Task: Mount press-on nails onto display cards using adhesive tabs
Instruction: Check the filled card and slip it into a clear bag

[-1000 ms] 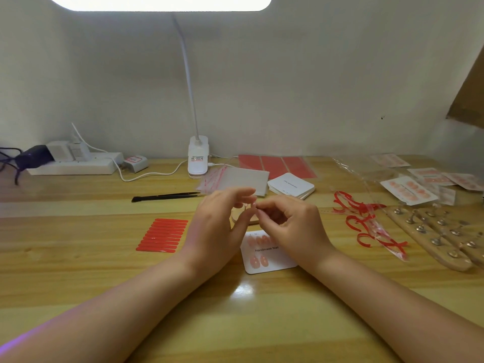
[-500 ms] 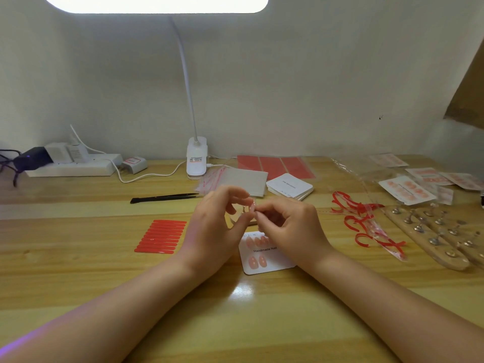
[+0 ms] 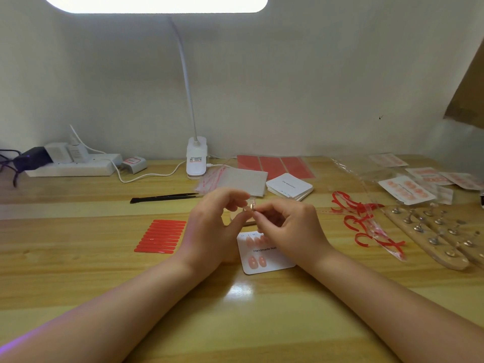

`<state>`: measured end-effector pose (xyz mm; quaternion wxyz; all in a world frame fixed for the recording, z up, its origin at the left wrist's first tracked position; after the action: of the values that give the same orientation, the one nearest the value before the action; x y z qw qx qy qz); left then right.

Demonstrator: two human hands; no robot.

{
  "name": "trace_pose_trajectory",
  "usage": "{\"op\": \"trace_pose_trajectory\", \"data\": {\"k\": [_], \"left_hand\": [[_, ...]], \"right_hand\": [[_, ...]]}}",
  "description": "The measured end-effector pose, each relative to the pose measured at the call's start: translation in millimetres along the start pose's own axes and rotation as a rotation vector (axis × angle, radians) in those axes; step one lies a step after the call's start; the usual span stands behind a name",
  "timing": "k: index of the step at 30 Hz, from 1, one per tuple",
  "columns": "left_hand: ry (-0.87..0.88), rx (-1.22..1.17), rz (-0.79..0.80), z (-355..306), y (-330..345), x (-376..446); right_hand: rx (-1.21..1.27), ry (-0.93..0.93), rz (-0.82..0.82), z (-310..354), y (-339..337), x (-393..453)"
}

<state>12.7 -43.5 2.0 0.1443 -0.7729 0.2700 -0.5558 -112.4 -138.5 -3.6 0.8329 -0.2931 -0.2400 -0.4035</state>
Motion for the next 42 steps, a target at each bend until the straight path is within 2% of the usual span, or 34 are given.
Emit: {"op": "trace_pose_trajectory", "data": {"k": [7,12,15,24,27,34,37,40,42], "left_hand": [[0.060,0.046,-0.027,-5,-1,1],[-0.005,0.035,-0.013,-2,-1,0],[-0.049,0.048,0.015,-1,0,0],[-0.090,0.063,0.132,-7,2,0],[-0.102,0.066,0.146,-7,2,0],[-0.164,0.049,0.149,1,3,-1],[-0.184,0.038,0.164,5,3,-2],[-0.178,0.025,0.190,6,4,-1],[-0.173,0.023,0.208,6,5,-1]], "right_hand": [[0.012,0.036,-0.015,-4,1,0],[0.016,0.132,-0.140,-11,-9,3],[-0.028,0.193,-0.161,-18,-15,6],[-0.332,0.401,-0.013,-33,-12,10],[-0.401,0.398,0.034,-31,-9,11],[-0.377,0.329,0.013,-21,-21,10],[-0.389,0.388,0.209,-10,-27,17],[-0.345,0.562,0.559,-1,-32,19],[-0.428,0.637,0.755,0,-34,16]]}}
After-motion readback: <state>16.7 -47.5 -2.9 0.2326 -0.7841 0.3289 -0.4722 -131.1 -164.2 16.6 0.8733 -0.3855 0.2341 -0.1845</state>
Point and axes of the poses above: each hand's wrist, its own x-axis towards the middle knuckle, its own y-axis out of the palm, z = x × y, the point moved 4 cm from there along x, towards the middle knuckle, and after that the axes turned 14 degrees about x, right-handed, at the moved point
